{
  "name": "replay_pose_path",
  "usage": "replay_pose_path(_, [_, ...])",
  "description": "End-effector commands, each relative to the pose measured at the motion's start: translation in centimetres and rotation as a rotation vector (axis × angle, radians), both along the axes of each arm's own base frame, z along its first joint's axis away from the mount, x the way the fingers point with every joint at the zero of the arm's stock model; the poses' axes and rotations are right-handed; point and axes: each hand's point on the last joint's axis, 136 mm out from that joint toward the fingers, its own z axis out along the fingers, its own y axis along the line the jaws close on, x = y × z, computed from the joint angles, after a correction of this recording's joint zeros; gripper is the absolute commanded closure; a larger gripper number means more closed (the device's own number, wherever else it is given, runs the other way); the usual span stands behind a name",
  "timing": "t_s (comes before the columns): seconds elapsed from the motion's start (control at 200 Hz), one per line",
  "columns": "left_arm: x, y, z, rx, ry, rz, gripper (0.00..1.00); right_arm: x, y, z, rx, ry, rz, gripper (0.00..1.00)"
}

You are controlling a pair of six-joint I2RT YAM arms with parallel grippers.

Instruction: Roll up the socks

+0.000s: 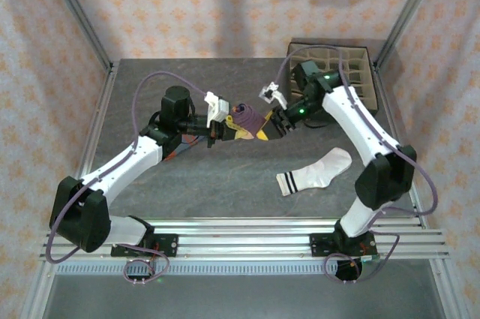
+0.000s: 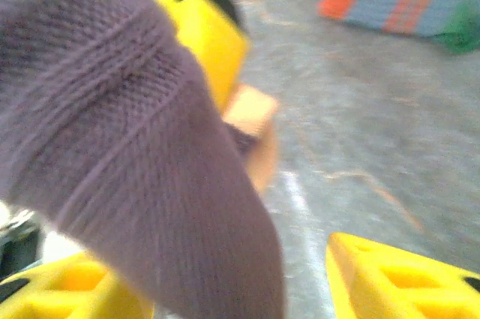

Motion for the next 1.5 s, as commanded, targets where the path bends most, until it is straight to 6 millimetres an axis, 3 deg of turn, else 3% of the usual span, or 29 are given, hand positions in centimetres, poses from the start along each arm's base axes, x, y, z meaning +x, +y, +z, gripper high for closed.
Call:
replay_pose_path(0.0, [1.2,0.5,-0.1,0.057,-0.056,0.088,1.0,6.5,-3.7,0.5,-0.139,-0.176,-0.309,0.38])
replay_pose_path(0.15, [4.0,1.4,-2.7,0.164,-0.002,0.235,1.0,12.5,-9.0,-1.4,-0.351,-0.239,-0.662,0.37])
replay_pose_path(0.26, [5.6,1.7,-4.6,0.243,0.039,0.311,1.0,16.0,-11.2,-3.1,-0.426,-0.183,-0.84,0.43])
replay_pose_path(0.475, [8.8,2.4,-7.1,0.343,0.112,0.493,1.0,21.9,-13.6,-8.2,-0.555,-0.135,-1.083,0.45])
replay_pose_path(0.616, [10.2,3.1,-8.3,0.385,0.15,0.582,1.0,24.3,-12.4,-12.6,-0.552,-0.049,-1.079,0.42])
replay_pose_path(0.756, [10.9,3.5,-9.0,0.38,0.166,0.627,1.0,23.6,-8.2,-15.5,-0.49,0.05,-0.98,0.47])
replay_pose_path(0.936, [11.7,4.5,-9.3,0.401,0.175,0.708,1.0,20.0,-1.9,-17.3,-0.468,0.088,-0.824,0.49])
replay_pose_path(1.056, [11.7,5.9,-8.4,0.394,0.144,0.785,1.0,18.0,1.2,-16.6,-0.437,0.07,-0.746,0.49])
replay_pose_path(1.166, [11.2,7.0,-7.6,0.388,0.114,0.832,1.0,16.8,3.6,-14.7,-0.393,0.044,-0.677,0.49])
replay_pose_path(1.301, [10.7,7.4,-7.1,0.384,0.099,0.839,1.0,17.0,3.7,-11.6,-0.372,-0.001,-0.688,0.47])
replay_pose_path(1.491, [11.4,5.1,-6.0,0.379,0.076,0.783,1.0,18.0,0.3,-7.8,-0.379,-0.033,-0.772,0.45])
